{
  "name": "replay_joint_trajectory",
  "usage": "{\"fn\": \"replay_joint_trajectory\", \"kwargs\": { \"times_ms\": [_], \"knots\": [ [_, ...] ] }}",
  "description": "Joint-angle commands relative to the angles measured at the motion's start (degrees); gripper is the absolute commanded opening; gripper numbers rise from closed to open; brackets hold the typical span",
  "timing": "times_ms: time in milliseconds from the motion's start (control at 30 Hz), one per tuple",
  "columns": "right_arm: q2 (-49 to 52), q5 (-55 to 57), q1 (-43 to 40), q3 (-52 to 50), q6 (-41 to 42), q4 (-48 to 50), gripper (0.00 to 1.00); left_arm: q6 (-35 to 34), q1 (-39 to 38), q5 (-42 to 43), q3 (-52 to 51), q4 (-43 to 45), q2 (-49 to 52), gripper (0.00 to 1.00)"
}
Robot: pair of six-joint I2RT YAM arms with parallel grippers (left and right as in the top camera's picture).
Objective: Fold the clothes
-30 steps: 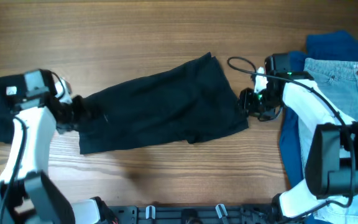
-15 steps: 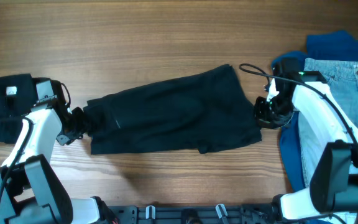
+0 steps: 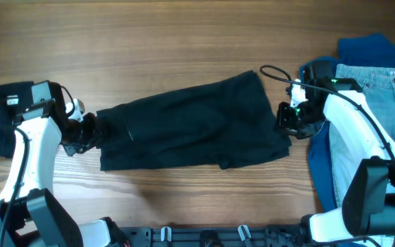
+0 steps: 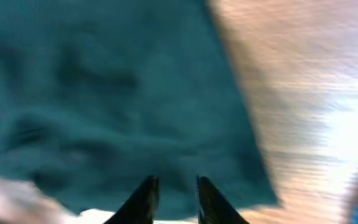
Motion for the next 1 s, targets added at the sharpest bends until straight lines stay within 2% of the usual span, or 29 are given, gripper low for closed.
{"fn": "replay_joint_trajectory", "kwargs": {
  "times_ms": [0, 100, 167, 233, 333, 467, 567, 633, 700, 767, 800, 900, 967],
  "knots": [
    [-0.5, -8.09, 0.02, 0.7, -2.45, 2.01, 0.27, 1.2, 0.07, 1.46, 0.44, -0.26, -0.57, 0.46],
    [-0.5, -13.44, 0.39, -0.83, -5.77, 4.42, 0.28, 1.22, 0.37, -0.2, 0.42, 0.26, -0.55, 0.63],
    [-0.5, -13.31, 1.16, -2.1, -5.46, 5.51, 0.27, 1.25, 1.22, -0.57, 0.42, 0.46, -0.55, 0.79],
    [-0.5, -11.56, 1.66, -4.2, -1.75, 7.65, 0.27, 1.27, 2.82, -1.7, -0.07, 0.76, -0.28, 0.97],
    [-0.5, -10.8, 1.66, -7.43, 0.55, 12.17, 0.27, 1.7, 3.98, 1.55, -0.2, 1.42, 2.25, 1.0],
    [-0.5, -10.97, 1.77, -11.76, 1.03, 16.55, 0.27, 9.33, 3.52, 11.32, -0.46, 2.56, 9.07, 1.0],
    [-0.5, -10.97, 1.77, -12.81, 1.79, 18.38, 0.27, 12.0, 2.54, 11.85, -0.46, 3.37, 14.32, 0.99],
    [-0.5, -10.99, 1.77, -12.81, 2.05, 19.34, 0.27, 12.22, 2.36, 11.76, -0.46, 4.96, 16.81, 0.93],
    [-0.5, -11.02, 1.77, -12.81, 3.34, 19.78, 0.26, 12.17, 2.36, 10.91, -0.46, 7.21, 19.04, 0.81],
    [-0.5, -11.43, 1.77, -12.81, 3.3, 19.98, 0.27, 12.17, 2.36, 10.8, -0.46, 8.57, 19.74, 0.59],
    [-0.5, -11.41, 1.77, -12.81, 3.3, 19.98, 0.27, 12.15, 2.36, 10.95, -0.46, 9.07, 19.74, 0.44],
    [-0.5, -11.43, 1.77, -12.81, 3.32, 20.15, 0.27, 12.17, 2.47, 14.03, -0.17, 8.35, 19.61, 0.14],
    [-0.5, -11.43, 1.77, -12.81, 3.32, 20.13, 0.26, 12.2, 3.13, 13.97, 1.99, 4.74, 19.17, 0.04]
  ]
}}
